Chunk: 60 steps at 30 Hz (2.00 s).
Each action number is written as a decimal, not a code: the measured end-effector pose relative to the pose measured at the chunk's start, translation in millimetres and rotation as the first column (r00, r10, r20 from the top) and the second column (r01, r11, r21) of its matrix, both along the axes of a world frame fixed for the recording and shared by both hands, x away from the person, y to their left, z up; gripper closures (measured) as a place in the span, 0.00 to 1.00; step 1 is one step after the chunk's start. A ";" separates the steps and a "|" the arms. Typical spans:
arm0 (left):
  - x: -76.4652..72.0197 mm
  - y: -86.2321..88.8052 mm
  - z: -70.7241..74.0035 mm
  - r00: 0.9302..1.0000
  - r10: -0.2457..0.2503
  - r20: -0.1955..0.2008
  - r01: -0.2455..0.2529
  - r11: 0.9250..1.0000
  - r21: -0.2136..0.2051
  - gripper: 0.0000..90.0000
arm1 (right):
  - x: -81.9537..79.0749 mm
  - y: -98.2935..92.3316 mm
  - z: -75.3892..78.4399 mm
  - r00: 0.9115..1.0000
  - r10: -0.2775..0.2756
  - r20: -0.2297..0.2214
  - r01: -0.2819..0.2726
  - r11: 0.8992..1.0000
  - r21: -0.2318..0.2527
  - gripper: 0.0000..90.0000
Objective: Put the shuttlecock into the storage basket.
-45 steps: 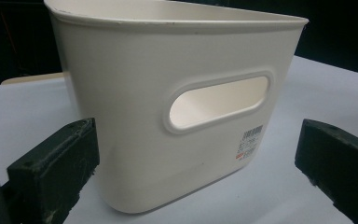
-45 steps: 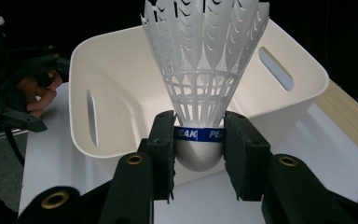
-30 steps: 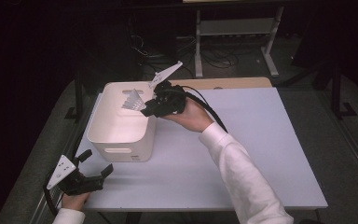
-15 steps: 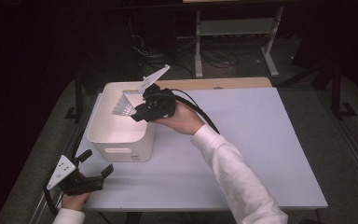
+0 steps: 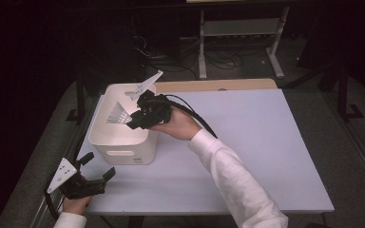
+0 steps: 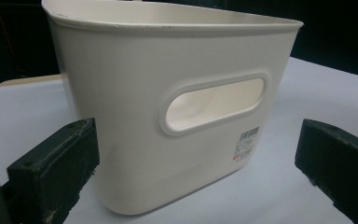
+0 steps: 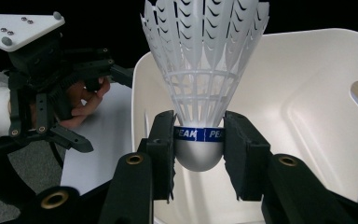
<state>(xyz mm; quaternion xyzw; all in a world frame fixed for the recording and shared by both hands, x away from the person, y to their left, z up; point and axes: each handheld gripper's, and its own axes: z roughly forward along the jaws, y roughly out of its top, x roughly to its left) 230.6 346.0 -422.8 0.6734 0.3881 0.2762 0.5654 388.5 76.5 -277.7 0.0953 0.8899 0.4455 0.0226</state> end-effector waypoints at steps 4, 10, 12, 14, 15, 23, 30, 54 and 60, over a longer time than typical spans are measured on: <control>0.0 0.0 0.0 1.000 0.000 0.000 0.000 1.000 -0.002 0.00 | -1.3 3.8 -2.4 1.000 0.006 -0.008 -0.006 1.000 -0.006 0.71; -0.1 0.3 0.1 1.000 0.000 0.001 0.000 1.000 -0.002 0.00 | -0.5 8.9 -7.4 1.000 0.023 0.000 -0.023 0.999 -0.024 0.71; -0.1 0.2 0.1 1.000 0.000 0.000 0.000 1.000 -0.002 0.00 | -0.5 10.3 -9.0 1.000 0.023 0.000 -0.023 0.999 -0.026 0.71; -0.1 0.1 0.1 1.000 0.000 -0.001 0.000 1.000 -0.004 0.00 | -0.8 11.5 -10.4 1.000 0.023 -0.009 -0.023 0.999 -0.027 0.71; -0.1 0.1 0.1 1.000 0.000 -0.001 0.000 1.000 -0.003 0.00 | -1.3 12.0 -10.5 1.000 0.021 -0.012 -0.022 0.999 -0.036 0.71; 0.3 0.9 0.2 1.000 -0.002 0.001 0.002 1.000 0.002 0.00 | 2.1 15.2 -17.8 0.999 0.027 -0.021 -0.028 0.998 -0.052 0.71; 0.2 0.5 0.3 1.000 -0.004 0.002 0.004 1.000 0.000 0.00 | 1.8 17.9 -23.5 0.999 0.030 -0.043 -0.033 0.997 -0.071 0.70; 0.3 0.2 0.0 1.000 -0.004 -0.004 0.004 1.000 -0.006 0.00 | 9.7 -0.6 -18.5 0.998 -0.032 -0.050 0.032 0.999 0.007 0.14; 0.2 -0.1 -0.1 1.000 -0.003 -0.005 0.003 1.000 0.001 0.00 | 8.4 -7.6 -15.4 0.997 -0.077 -0.029 0.078 0.997 0.010 0.02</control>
